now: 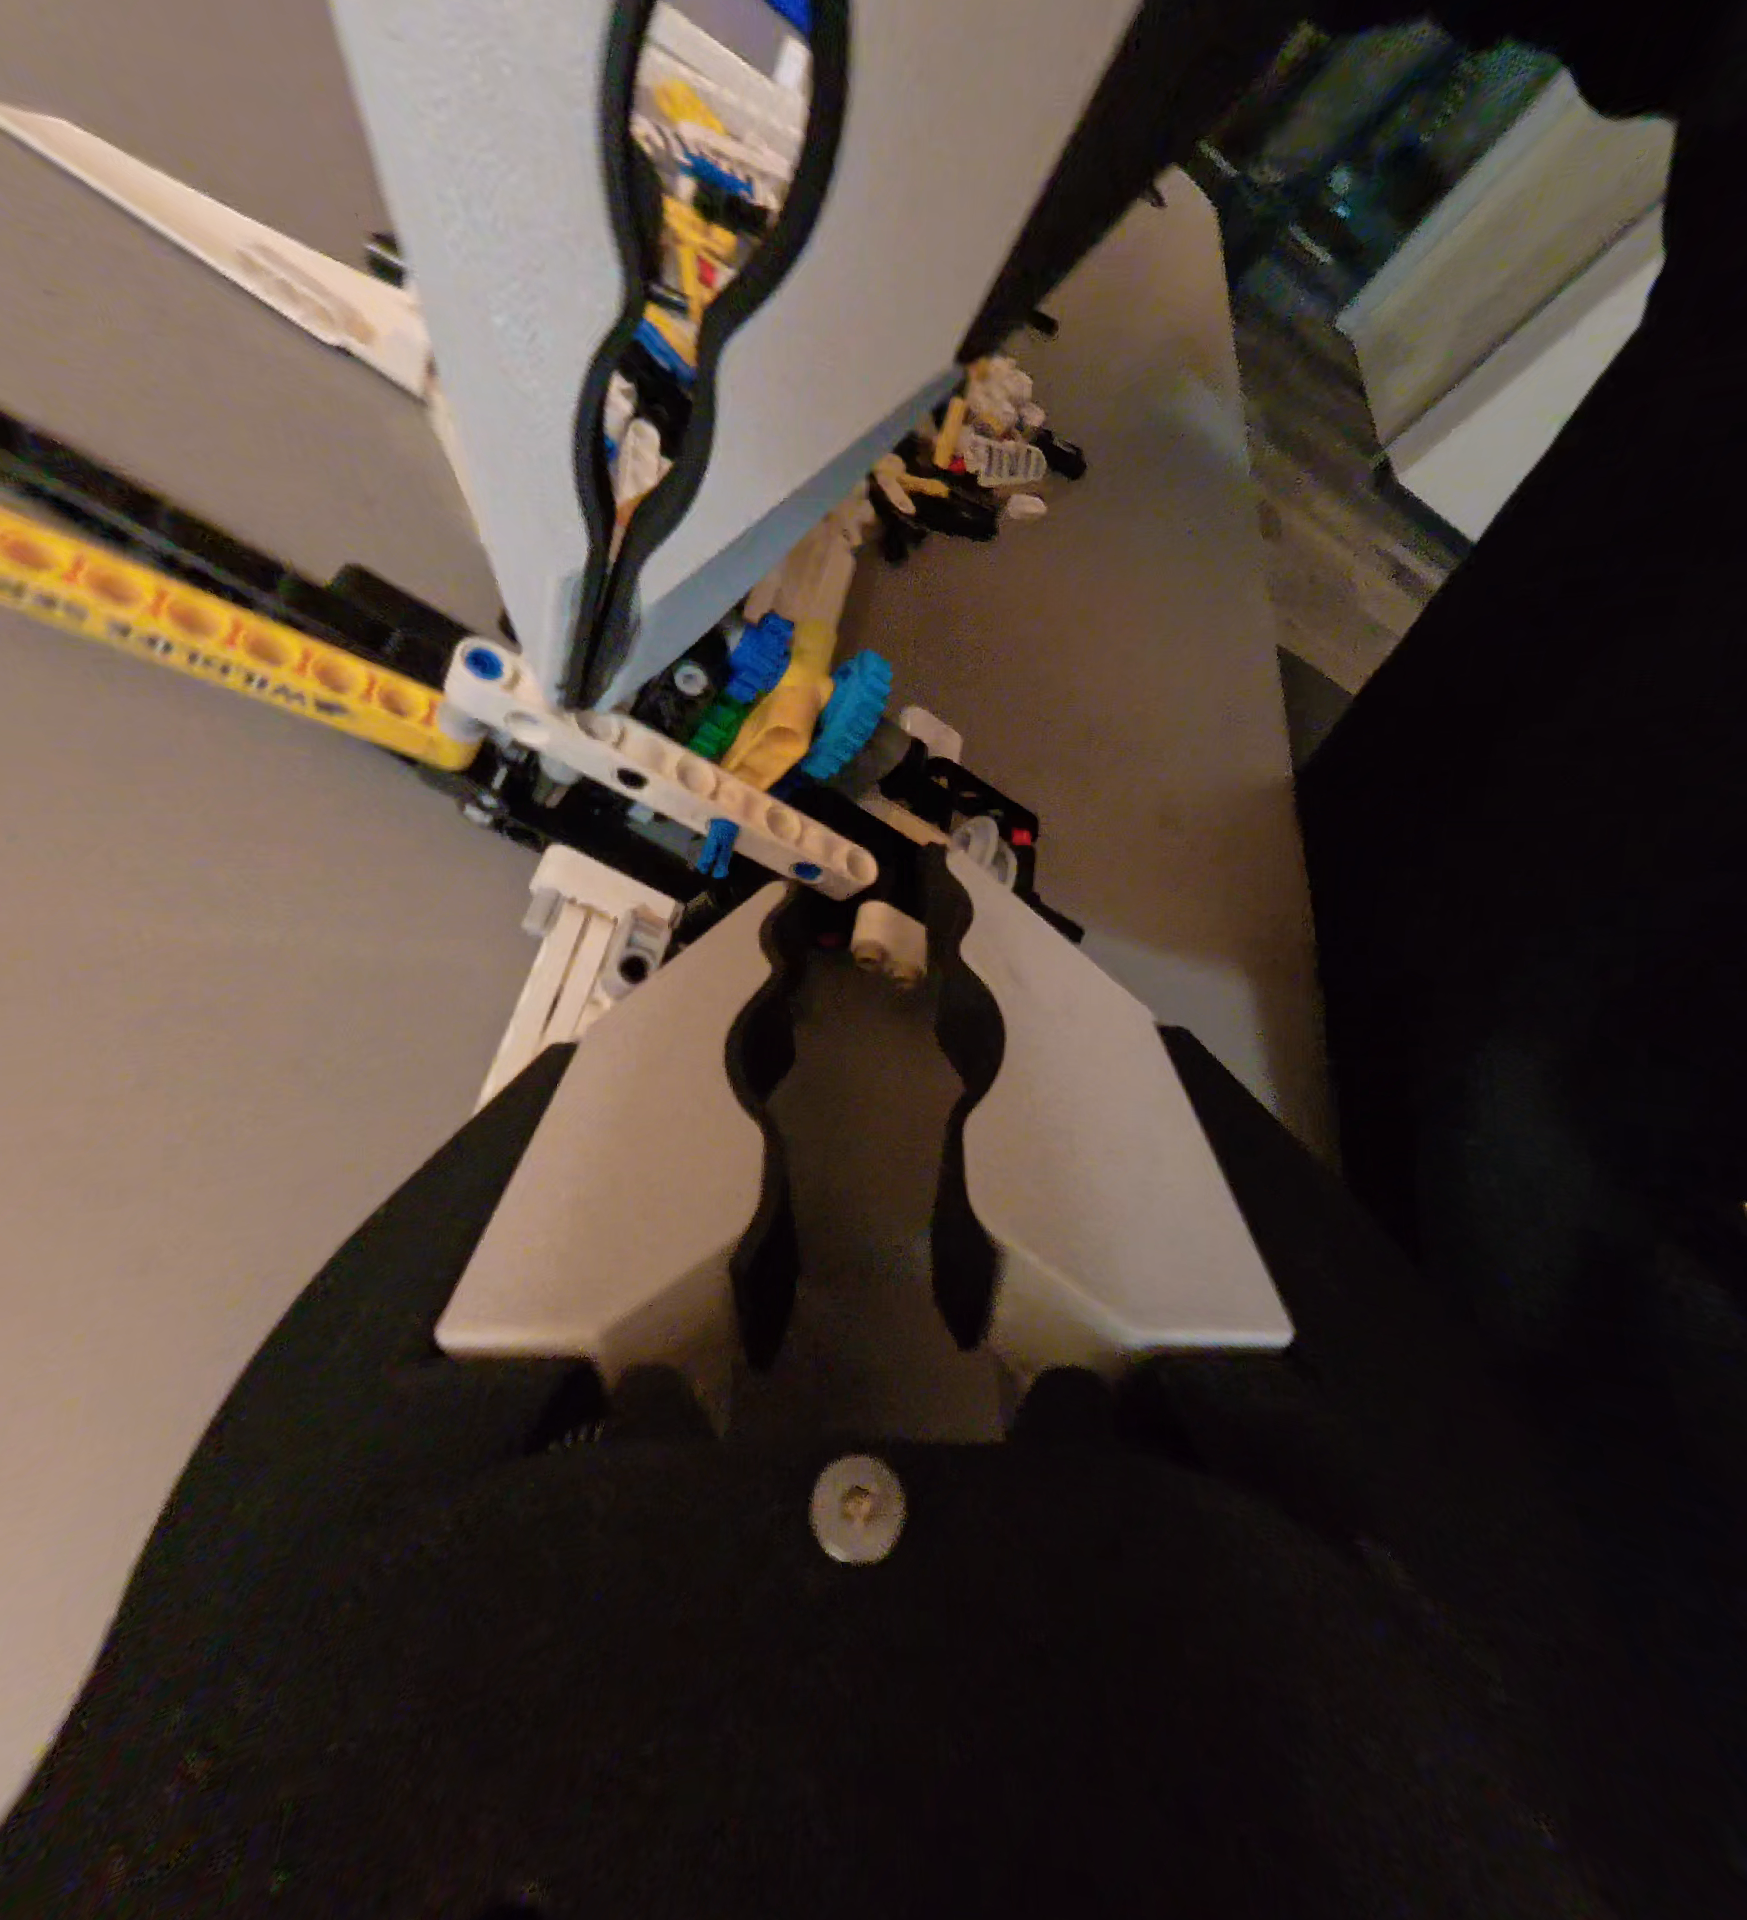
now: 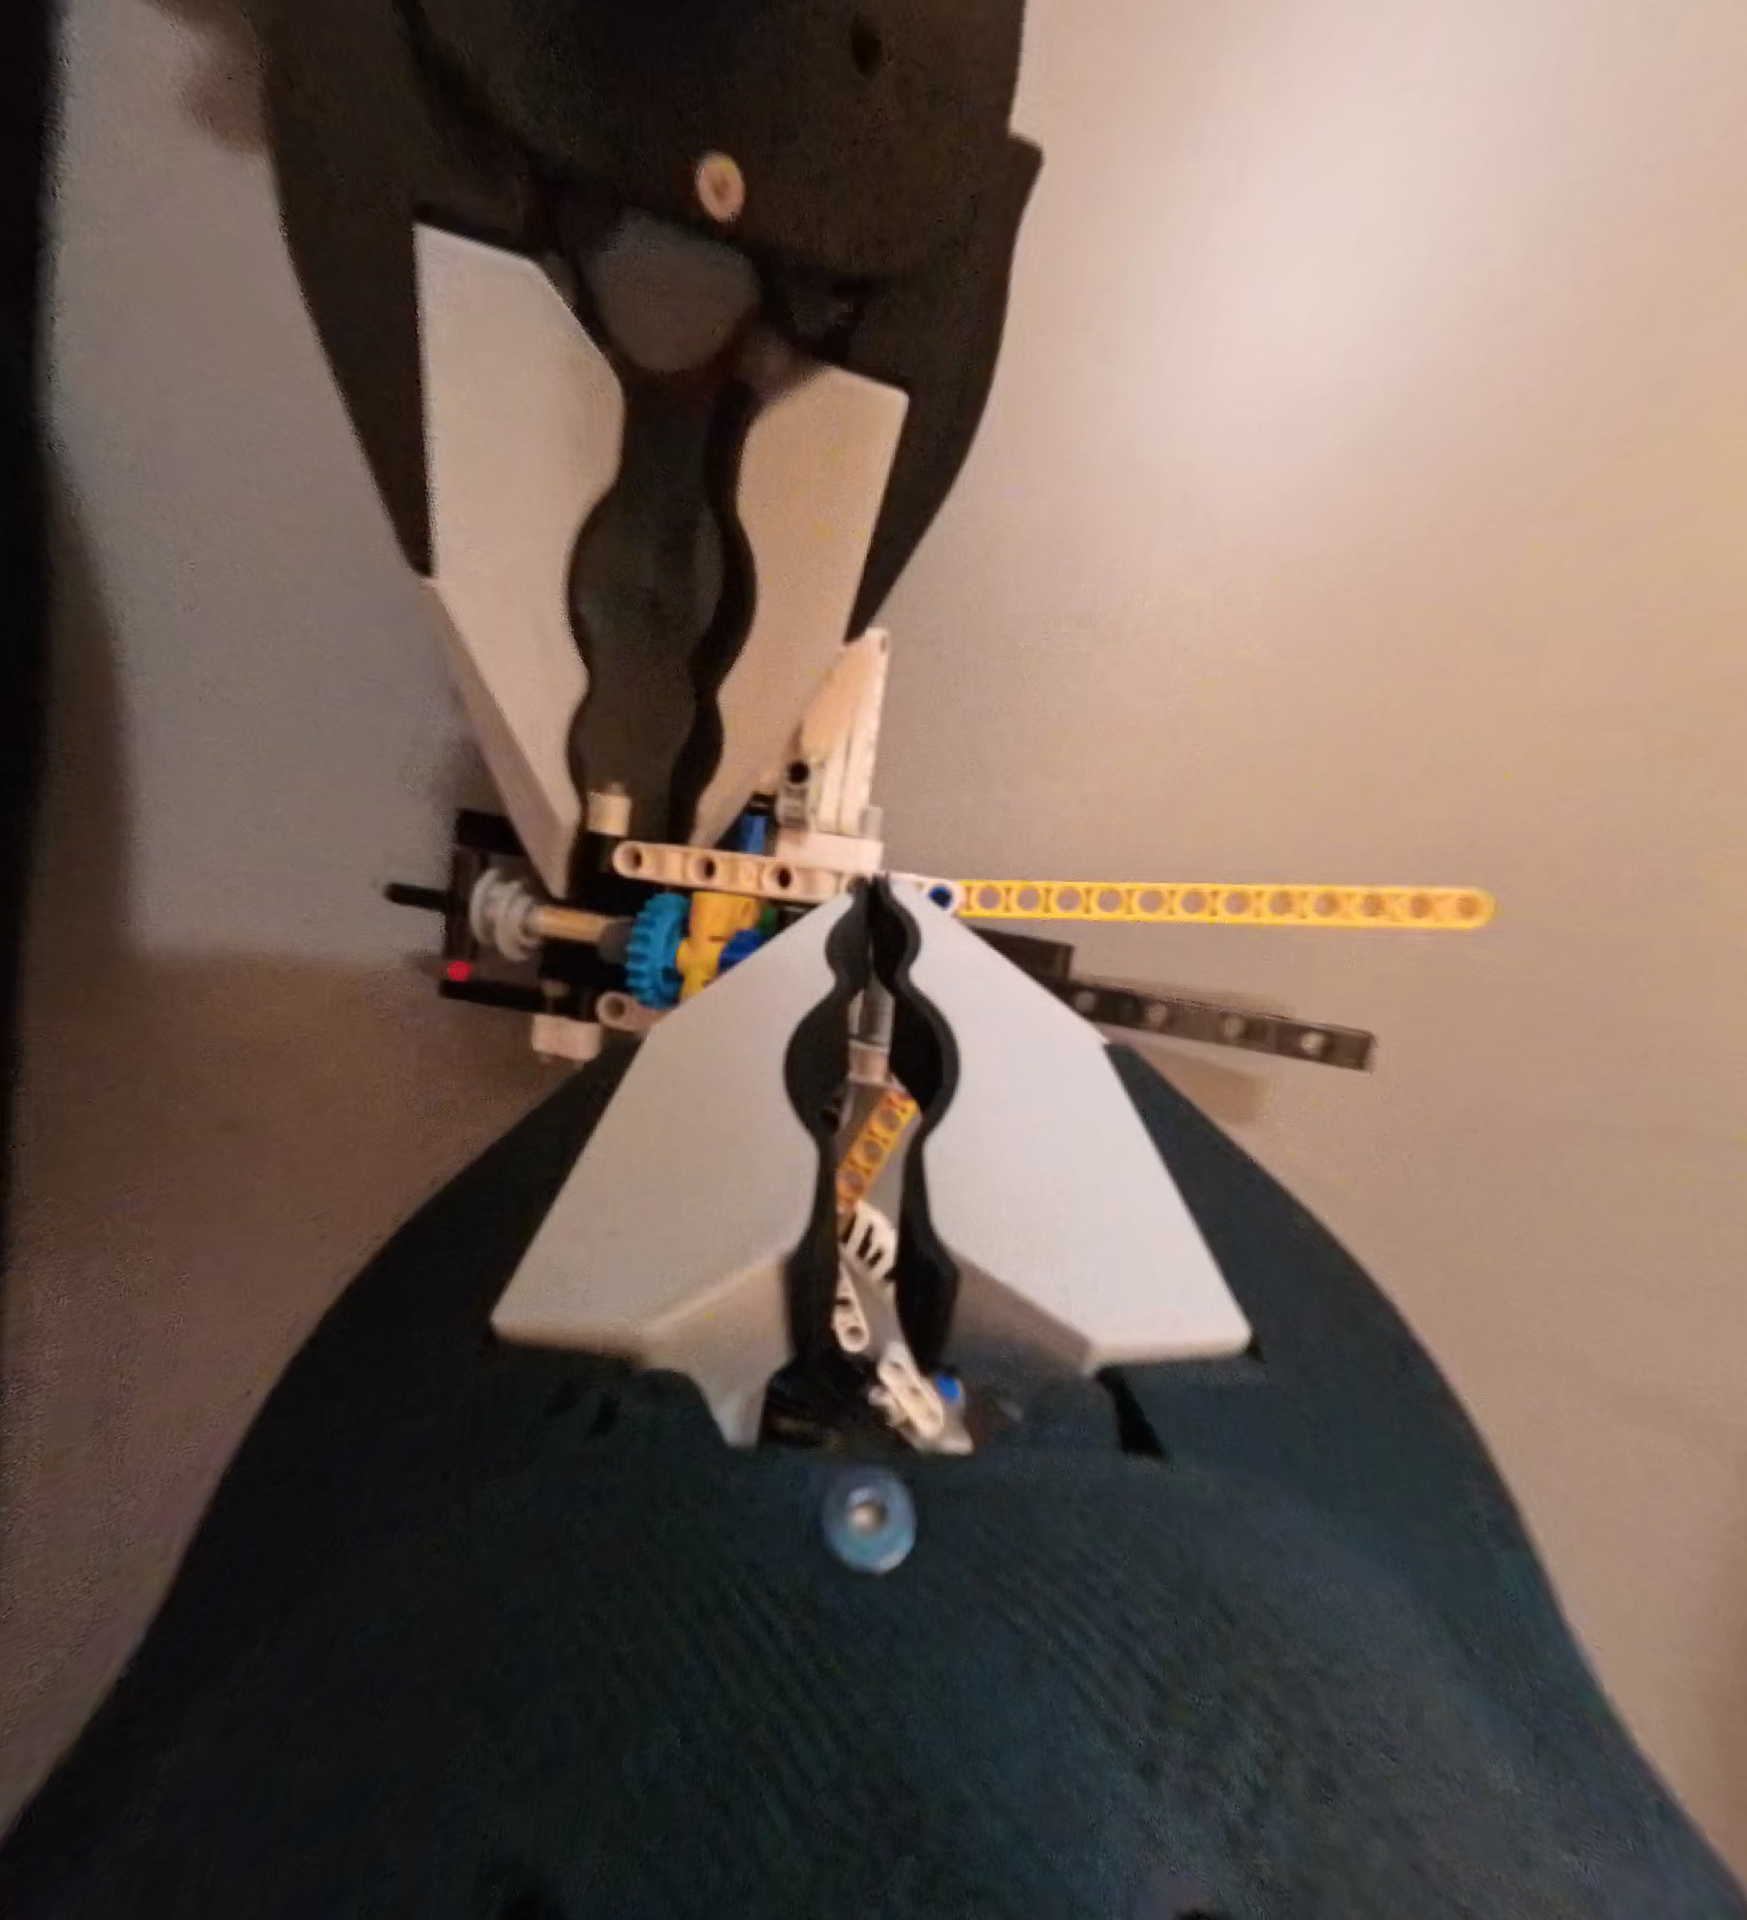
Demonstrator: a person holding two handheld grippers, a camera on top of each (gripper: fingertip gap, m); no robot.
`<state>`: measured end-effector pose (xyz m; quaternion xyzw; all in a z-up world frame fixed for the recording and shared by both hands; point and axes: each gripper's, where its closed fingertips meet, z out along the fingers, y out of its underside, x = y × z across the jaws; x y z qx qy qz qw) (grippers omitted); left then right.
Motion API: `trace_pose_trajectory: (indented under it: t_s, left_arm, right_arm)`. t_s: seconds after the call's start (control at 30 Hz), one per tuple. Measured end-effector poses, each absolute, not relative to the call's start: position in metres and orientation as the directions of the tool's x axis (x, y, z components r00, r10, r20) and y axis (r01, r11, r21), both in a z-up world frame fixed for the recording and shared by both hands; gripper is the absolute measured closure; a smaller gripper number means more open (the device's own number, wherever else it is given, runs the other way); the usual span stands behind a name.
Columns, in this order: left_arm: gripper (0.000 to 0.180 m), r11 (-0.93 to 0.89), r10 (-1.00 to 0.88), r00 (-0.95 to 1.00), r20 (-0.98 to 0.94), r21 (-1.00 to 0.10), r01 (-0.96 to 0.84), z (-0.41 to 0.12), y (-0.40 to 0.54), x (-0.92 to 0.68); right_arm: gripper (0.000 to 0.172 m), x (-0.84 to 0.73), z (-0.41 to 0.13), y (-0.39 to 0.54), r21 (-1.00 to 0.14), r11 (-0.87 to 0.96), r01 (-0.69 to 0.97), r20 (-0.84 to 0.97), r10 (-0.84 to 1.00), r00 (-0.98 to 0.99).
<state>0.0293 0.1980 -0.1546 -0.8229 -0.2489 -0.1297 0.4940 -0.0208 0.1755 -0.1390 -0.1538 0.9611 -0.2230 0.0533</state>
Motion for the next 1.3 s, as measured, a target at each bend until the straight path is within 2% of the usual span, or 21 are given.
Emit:
trace_pose_trajectory:
  t_s: [0.07,0.27,0.4,0.6,0.8,0.9,1.0,1.1,1.2,1.3]
  left_arm:
    - [0.162,-0.348,0.283,0.812,0.51,-0.735,0.582,-0.152,0.195,0.028]
    - [0.161,-0.34,0.265,0.805,0.53,-0.73,0.592,-0.151,0.195,0.03]
    - [0.16,-0.319,0.266,0.798,0.541,-0.731,0.603,-0.149,0.192,0.028]
    - [0.156,-0.277,0.272,0.789,0.551,-0.74,0.613,-0.144,0.19,0.023]
    - [0.152,-0.266,0.273,0.791,0.548,-0.747,0.609,-0.142,0.188,0.021]
    - [0.15,-0.25,0.275,0.789,0.55,-0.751,0.611,-0.14,0.187,0.019]
    - [0.148,-0.245,0.273,0.787,0.553,-0.751,0.613,-0.14,0.188,0.018]
    - [0.147,-0.242,0.272,0.787,0.554,-0.752,0.613,-0.139,0.188,0.018]
    - [0.147,-0.24,0.272,0.787,0.554,-0.752,0.613,-0.139,0.188,0.018]
    - [0.146,-0.234,0.269,0.783,0.561,-0.75,0.619,-0.139,0.188,0.017]
  right_arm:
    - [0.172,-0.027,-0.139,0.175,-0.417,0.854,-0.31,0.049,-0.32,-0.946]
    - [0.172,-0.023,-0.137,0.175,-0.525,0.846,-0.093,-0.15,-0.2,-0.968]
    - [0.167,-0.029,-0.132,0.177,-0.552,0.827,-0.105,-0.103,-0.193,-0.976]
    - [0.159,-0.028,-0.127,0.182,-0.585,0.811,-0.011,-0.142,-0.117,-0.983]
    - [0.158,-0.037,-0.121,0.189,-0.637,0.768,0.067,-0.143,-0.032,-0.989]
    - [0.155,-0.076,-0.113,0.206,-0.68,0.723,0.123,-0.07,0.103,-0.992]
    - [0.145,-0.156,-0.115,0.254,-0.714,0.663,0.226,0.041,0.362,-0.931]
    - [0.144,-0.24,-0.13,0.315,-0.742,0.511,0.434,-0.021,0.629,-0.777]
    - [0.146,-0.307,-0.15,0.357,-0.737,0.444,0.509,-0.01,0.746,-0.665]
    - [0.143,-0.345,-0.146,0.349,-0.779,0.4,0.483,-0.032,0.744,-0.668]
